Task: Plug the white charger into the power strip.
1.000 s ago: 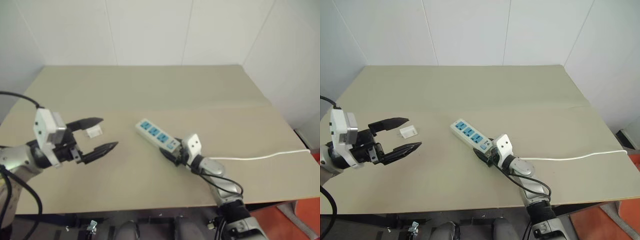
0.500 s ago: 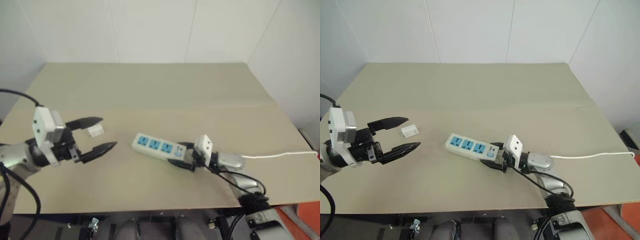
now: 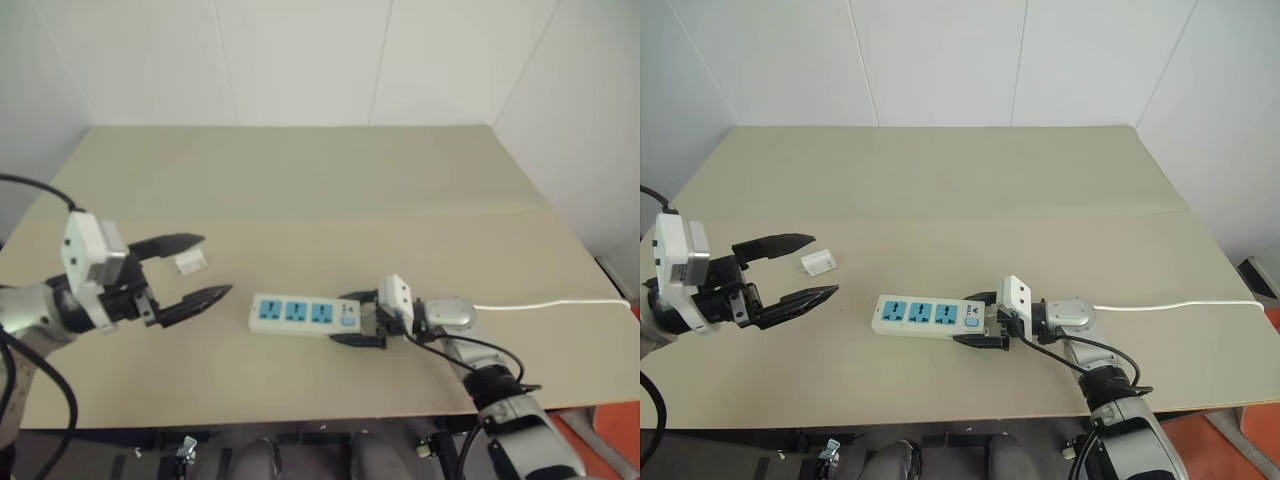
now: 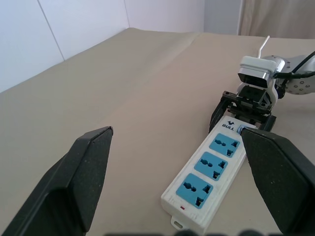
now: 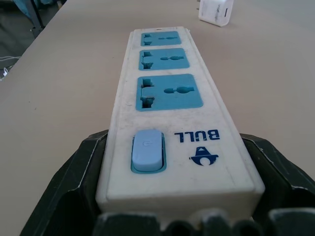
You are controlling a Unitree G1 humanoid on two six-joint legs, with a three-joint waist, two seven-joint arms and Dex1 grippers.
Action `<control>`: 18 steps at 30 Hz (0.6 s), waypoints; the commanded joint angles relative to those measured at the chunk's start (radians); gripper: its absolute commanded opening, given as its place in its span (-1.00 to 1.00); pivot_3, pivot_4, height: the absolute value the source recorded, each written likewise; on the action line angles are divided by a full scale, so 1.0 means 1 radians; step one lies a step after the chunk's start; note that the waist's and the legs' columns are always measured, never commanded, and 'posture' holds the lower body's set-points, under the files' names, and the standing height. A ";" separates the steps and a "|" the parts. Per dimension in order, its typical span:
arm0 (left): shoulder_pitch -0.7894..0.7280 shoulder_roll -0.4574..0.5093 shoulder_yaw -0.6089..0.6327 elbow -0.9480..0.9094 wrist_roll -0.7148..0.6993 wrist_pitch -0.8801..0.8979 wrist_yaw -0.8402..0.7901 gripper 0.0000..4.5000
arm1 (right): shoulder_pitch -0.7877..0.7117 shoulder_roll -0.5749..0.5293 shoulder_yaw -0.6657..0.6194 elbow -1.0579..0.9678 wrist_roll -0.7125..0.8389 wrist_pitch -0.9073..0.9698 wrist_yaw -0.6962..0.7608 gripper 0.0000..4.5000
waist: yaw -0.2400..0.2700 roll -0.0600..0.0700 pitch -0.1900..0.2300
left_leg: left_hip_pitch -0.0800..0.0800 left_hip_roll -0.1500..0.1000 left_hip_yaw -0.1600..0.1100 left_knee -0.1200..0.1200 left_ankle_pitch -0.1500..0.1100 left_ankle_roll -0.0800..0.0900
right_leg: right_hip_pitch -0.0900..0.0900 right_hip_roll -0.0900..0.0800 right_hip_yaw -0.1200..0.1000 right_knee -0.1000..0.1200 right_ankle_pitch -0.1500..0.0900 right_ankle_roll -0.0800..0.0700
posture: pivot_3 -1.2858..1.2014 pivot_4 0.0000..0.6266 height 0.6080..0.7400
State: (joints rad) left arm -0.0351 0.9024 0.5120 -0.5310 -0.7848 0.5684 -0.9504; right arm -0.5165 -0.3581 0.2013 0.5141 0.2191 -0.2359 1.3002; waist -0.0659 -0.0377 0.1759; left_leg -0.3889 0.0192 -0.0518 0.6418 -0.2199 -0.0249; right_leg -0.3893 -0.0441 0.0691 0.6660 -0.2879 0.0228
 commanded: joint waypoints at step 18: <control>-0.766 0.337 -0.663 0.810 0.593 -0.223 -0.525 1.00 | 0.002 0.067 0.039 0.079 -0.045 -0.048 0.029 0.53 | -0.004 -0.001 0.000 | 0.003 0.000 0.000 -0.001 0.000 0.000 | 0.001 0.004 0.000 0.002 0.000 0.000 | 0.03 -0.52 1.00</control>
State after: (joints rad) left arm -0.7316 1.2377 -0.0957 0.2079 -0.2812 0.3977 -1.4069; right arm -0.5339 -0.3106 0.2028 0.5800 0.2077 -0.2832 1.3297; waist -0.0696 -0.0385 0.1755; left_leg -0.3861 0.0197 -0.0517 0.6409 -0.2198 -0.0249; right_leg -0.3884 -0.0395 0.0684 0.6690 -0.2882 0.0232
